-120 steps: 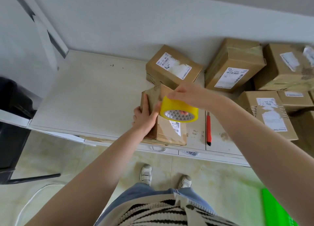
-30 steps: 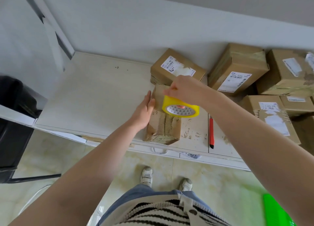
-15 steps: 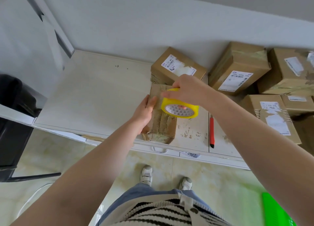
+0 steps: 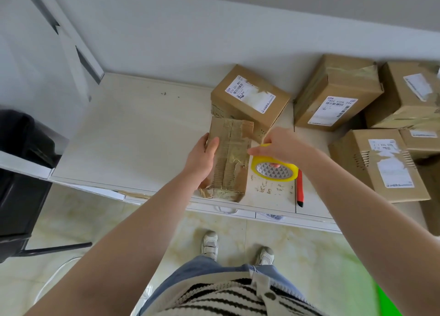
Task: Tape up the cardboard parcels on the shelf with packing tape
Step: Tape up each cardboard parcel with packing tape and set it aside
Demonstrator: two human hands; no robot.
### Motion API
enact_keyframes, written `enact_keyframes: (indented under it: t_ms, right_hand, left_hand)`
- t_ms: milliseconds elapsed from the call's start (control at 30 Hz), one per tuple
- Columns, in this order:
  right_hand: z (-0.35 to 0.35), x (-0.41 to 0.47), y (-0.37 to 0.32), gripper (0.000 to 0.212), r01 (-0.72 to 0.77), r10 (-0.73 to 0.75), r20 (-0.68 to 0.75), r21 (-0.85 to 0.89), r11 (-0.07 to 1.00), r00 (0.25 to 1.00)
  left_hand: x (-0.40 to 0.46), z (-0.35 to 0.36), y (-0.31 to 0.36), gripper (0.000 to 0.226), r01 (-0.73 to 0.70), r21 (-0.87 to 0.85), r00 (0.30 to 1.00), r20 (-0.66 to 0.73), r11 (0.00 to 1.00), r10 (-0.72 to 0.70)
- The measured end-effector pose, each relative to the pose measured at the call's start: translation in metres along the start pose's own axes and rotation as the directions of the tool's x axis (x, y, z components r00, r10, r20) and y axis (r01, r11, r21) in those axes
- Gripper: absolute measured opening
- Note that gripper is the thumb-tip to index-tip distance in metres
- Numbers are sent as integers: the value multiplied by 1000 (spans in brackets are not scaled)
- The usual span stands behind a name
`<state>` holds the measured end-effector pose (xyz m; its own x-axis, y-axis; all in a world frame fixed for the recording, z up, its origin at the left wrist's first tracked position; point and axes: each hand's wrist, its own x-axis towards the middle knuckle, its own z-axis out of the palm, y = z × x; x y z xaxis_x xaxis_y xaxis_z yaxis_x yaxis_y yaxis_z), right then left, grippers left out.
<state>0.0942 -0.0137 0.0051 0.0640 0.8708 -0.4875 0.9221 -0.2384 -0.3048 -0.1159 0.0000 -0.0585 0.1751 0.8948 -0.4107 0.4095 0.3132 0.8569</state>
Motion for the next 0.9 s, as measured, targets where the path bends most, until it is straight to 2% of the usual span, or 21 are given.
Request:
enact_keyframes:
  t_ms: [100, 167, 233, 267, 333, 467, 533, 633, 700, 767, 833, 900]
  right_hand:
    - [9, 6, 6, 60, -28, 27, 23, 54, 998, 999]
    - [11, 8, 8, 61, -33, 30, 41, 57, 998, 999]
    - [9, 7, 9, 60, -28, 24, 62, 52, 998, 998]
    - [8, 6, 9, 59, -29, 26, 65, 47, 998, 998]
    - [7, 4, 10, 58, -33, 31, 53, 36, 999, 998]
    - [14, 3, 10, 61, -37, 33, 44, 105, 994, 998]
    - [13, 2, 6, 62, -30, 24, 49, 124, 992, 998]
    - [-9, -7, -2, 63, 35, -39, 52, 73, 997, 998]
    - [-26, -13, -6, 67, 84, -88, 47, 76, 994, 995]
    - [-37, -17, -12, 62, 139, -143, 37, 99, 985, 989]
    - [-36, -16, -21, 54, 164, -166, 12, 118, 979, 986]
    - [-30, -13, -31, 57, 159, -158, -17, 149, 976, 987]
  left_hand:
    - [-2, -1, 2, 54, -26, 117, 999, -27, 993, 29]
    - [-5, -1, 6, 59, -65, 299, 992, -80, 952, 92]
    - [-9, 5, 13, 64, -89, 584, 971, -131, 807, 202]
    - [-11, 10, 18, 69, -88, 672, 962, -134, 736, 238]
    - [-15, 22, 24, 86, -73, 713, 972, -106, 697, 210]
    - [-12, 18, 29, 114, 24, 523, 997, -78, 852, 20]
    - [-9, 9, 28, 114, 9, 429, 999, -43, 903, 10]
    - [-10, 4, 18, 106, 12, 189, 1000, -22, 982, -8]
    - [-10, 3, 8, 97, 47, 6, 999, 22, 999, -47]
    - [-11, 1, 3, 104, 91, -136, 993, 90, 987, -79]
    - [-11, -5, 3, 116, 133, -158, 982, 158, 978, -108]
    - [-10, -10, 6, 100, 131, -130, 975, 197, 983, -104]
